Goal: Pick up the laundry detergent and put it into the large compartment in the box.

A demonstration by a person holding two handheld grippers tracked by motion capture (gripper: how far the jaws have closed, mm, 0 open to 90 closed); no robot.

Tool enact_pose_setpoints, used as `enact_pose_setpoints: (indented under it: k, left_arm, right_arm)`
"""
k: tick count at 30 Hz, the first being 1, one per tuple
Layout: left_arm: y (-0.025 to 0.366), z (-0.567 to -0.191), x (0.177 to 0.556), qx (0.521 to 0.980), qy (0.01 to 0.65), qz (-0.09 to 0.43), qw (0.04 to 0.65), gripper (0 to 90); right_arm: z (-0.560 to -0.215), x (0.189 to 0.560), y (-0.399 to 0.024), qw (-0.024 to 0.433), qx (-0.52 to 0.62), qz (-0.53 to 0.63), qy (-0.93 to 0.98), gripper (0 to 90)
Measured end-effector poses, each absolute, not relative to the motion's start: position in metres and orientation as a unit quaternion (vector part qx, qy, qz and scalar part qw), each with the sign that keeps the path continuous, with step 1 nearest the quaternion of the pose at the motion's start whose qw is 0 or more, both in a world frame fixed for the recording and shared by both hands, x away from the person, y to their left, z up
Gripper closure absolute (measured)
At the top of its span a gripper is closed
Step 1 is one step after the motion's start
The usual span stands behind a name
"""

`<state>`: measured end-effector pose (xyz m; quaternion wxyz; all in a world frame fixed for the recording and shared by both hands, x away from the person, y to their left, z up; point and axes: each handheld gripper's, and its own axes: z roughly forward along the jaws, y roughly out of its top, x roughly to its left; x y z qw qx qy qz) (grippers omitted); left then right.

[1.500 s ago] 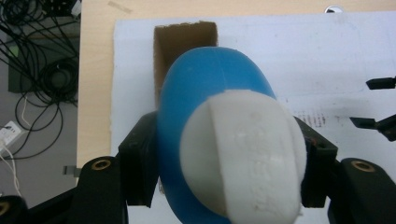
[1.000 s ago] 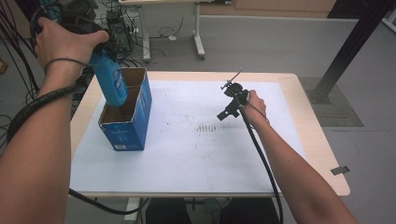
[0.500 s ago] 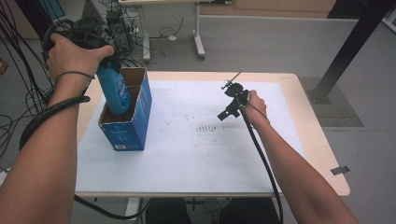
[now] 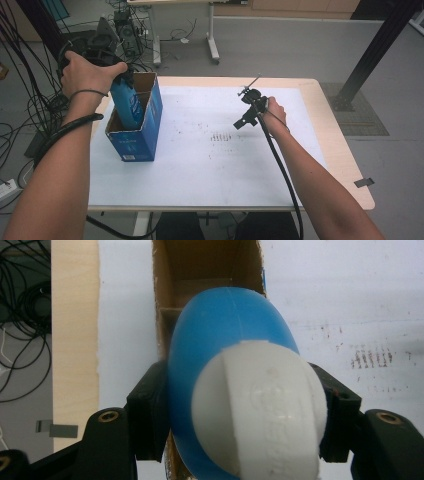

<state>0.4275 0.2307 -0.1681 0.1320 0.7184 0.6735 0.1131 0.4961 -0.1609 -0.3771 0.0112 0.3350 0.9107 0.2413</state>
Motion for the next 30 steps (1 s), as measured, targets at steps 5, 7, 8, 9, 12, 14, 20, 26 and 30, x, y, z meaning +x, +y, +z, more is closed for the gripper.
enact_pose_setpoints:
  k: [5,7,8,9,12,14,20,26,30]
  left_arm:
    - [0.232,-0.179,0.428,0.719,0.674,0.113,0.124,37.7]
    - [0.232,-0.185,0.429,0.72,0.673,0.114,0.124,37.7]
    - [0.232,-0.186,0.429,0.721,0.672,0.113,0.124,37.7]
    - [0.232,-0.191,0.429,0.722,0.672,0.11,0.126,37.7]
    - [0.232,-0.194,0.43,0.723,0.67,0.111,0.128,37.7]
    - [0.231,-0.201,0.43,0.725,0.668,0.114,0.127,37.7]
    - [0.23,-0.209,0.431,0.728,0.666,0.112,0.119,37.7]
    - [0.23,-0.221,0.431,0.728,0.665,0.112,0.12,37.7]
    - [0.233,-0.23,0.432,0.727,0.668,0.107,0.121,37.6]
  right_arm:
    - [-0.378,0.496,-0.16,0.009,0.334,0.242,0.911,4.1]
    - [-0.379,0.496,-0.159,0.009,0.333,0.243,0.911,4.1]
    - [-0.379,0.496,-0.159,0.009,0.332,0.243,0.911,4.1]
    - [-0.379,0.496,-0.159,0.008,0.332,0.243,0.911,4.1]
    - [-0.379,0.496,-0.158,0.008,0.331,0.244,0.912,4.1]
    - [-0.38,0.496,-0.158,0.008,0.331,0.244,0.911,4.1]
    - [-0.381,0.496,-0.158,0.006,0.333,0.244,0.911,4.1]
    - [-0.381,0.496,-0.158,0.006,0.335,0.243,0.91,4.1]
    - [-0.381,0.496,-0.159,0.005,0.337,0.243,0.91,4.1]
